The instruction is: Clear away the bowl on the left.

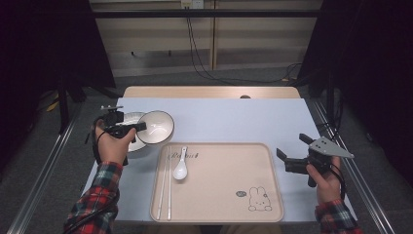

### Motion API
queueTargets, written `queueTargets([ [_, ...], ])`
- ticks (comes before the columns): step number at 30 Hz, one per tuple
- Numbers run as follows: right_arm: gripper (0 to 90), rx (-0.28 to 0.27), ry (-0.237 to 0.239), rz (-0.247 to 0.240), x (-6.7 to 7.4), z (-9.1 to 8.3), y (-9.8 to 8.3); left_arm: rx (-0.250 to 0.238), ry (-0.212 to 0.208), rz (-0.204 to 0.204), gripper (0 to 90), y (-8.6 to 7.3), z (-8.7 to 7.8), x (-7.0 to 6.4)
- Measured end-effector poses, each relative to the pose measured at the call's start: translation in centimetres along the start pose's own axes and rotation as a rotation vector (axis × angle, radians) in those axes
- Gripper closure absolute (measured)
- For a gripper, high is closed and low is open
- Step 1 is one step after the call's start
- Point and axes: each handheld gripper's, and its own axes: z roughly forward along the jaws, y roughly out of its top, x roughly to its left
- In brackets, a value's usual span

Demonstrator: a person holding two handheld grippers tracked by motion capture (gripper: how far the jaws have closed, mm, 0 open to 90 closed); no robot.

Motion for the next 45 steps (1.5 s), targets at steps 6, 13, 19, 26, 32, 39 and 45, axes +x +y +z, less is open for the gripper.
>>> queueTargets([
  [6, 0.6, 0.0, -0.001, -0.002, 0.0, 0.0, 0.0, 0.008, -0.038, 0.013, 80.6, -0.4, 0.1, -1.0],
  [13, 0.6, -0.001, 0.003, -0.003, 0.0, 0.0, 0.0, 0.018, -0.077, 0.051, 80.6, -0.7, 0.1, -2.4],
  [19, 0.6, 0.0, 0.003, -0.005, 0.0, 0.0, 0.0, 0.048, -0.106, 0.083, 80.6, -1.2, 0.3, -3.6],
  [26, 0.6, -0.003, 0.0, -0.007, 0.0, 0.1, 0.0, 0.068, -0.147, 0.112, 80.6, -1.8, 0.5, -4.8],
  [32, 0.6, -0.002, -0.004, -0.008, 0.0, 0.1, 0.0, 0.077, -0.185, 0.132, 80.6, -2.3, 0.5, -5.9],
  [39, 0.6, -0.002, -0.006, -0.009, 0.1, 0.1, 0.0, 0.111, -0.217, 0.164, 80.6, -3.1, 0.6, -6.8],
  [45, 0.6, 0.003, 0.003, -0.01, 0.1, 0.2, 0.0, 0.145, -0.241, 0.194, 80.6, -3.7, 0.6, -7.6],
])
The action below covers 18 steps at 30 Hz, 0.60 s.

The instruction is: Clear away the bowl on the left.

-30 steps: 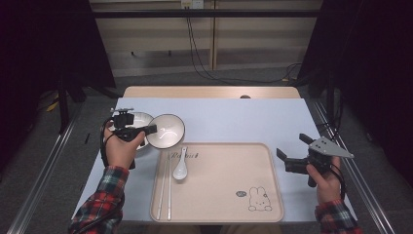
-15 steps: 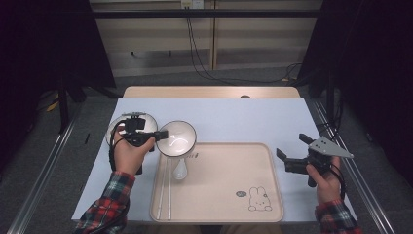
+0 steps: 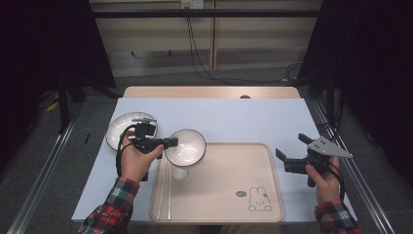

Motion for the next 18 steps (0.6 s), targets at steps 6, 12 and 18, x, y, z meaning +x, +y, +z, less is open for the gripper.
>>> queueTargets([
  [6, 0.6, -0.004, 0.0, 0.0, 0.0, 0.0, 0.0, 0.025, -0.019, 0.026, 80.5, -0.6, 0.4, -0.7],
  [12, 0.6, 0.0, 0.004, -0.002, 0.0, 0.0, 0.0, 0.061, -0.042, 0.044, 80.5, -1.3, 0.9, -1.3],
  [18, 0.6, 0.002, 0.003, 0.0, 0.1, 0.0, 0.0, 0.091, -0.054, 0.05, 80.5, -2.0, 1.4, -1.4],
])
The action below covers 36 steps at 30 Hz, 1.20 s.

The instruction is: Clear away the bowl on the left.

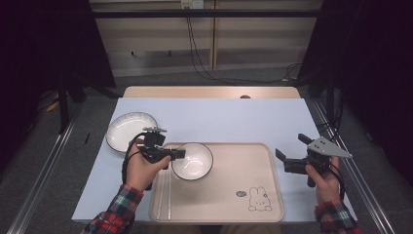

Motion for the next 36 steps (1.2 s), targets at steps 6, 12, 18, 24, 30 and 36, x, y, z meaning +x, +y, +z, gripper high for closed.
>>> queueTargets([
  [6, 0.6, -0.002, -0.001, -0.001, -0.1, 0.0, 0.0, 0.034, -0.014, 0.007, 80.5, -0.6, 0.4, -0.4],
  [12, 0.6, 0.001, 0.0, 0.0, 0.0, 0.0, 0.0, 0.062, -0.021, 0.01, 80.5, -1.2, 0.8, -0.7],
  [18, 0.6, -0.005, -0.005, -0.001, 0.0, 0.0, 0.0, 0.08, -0.031, 0.015, 80.5, -1.6, 0.9, -0.9],
  [24, 0.6, -0.005, -0.009, -0.002, -0.1, -0.1, 0.0, 0.091, -0.031, 0.018, 80.6, -2.2, 1.1, -0.9],
  [30, 0.6, -0.005, -0.005, -0.003, 0.0, -0.1, 0.0, 0.107, -0.037, 0.016, 80.6, -2.9, 1.1, -0.8],
  [36, 0.6, 0.004, -0.001, -0.005, 0.0, 0.0, 0.0, 0.114, -0.046, 0.014, 80.5, -3.7, 1.1, -0.9],
])
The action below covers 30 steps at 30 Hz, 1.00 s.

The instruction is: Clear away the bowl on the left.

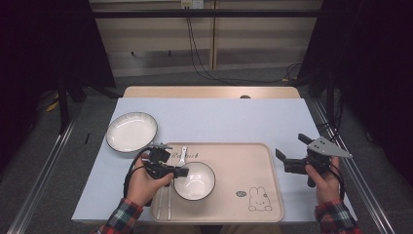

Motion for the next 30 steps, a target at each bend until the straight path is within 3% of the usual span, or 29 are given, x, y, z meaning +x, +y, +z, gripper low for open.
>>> queueTargets([
  [30, 0.6, -0.003, 0.0, -0.012, 0.1, 0.0, 0.0, 0.016, -0.016, 0.01, 79.9, -1.5, 0.2, -0.4],
])
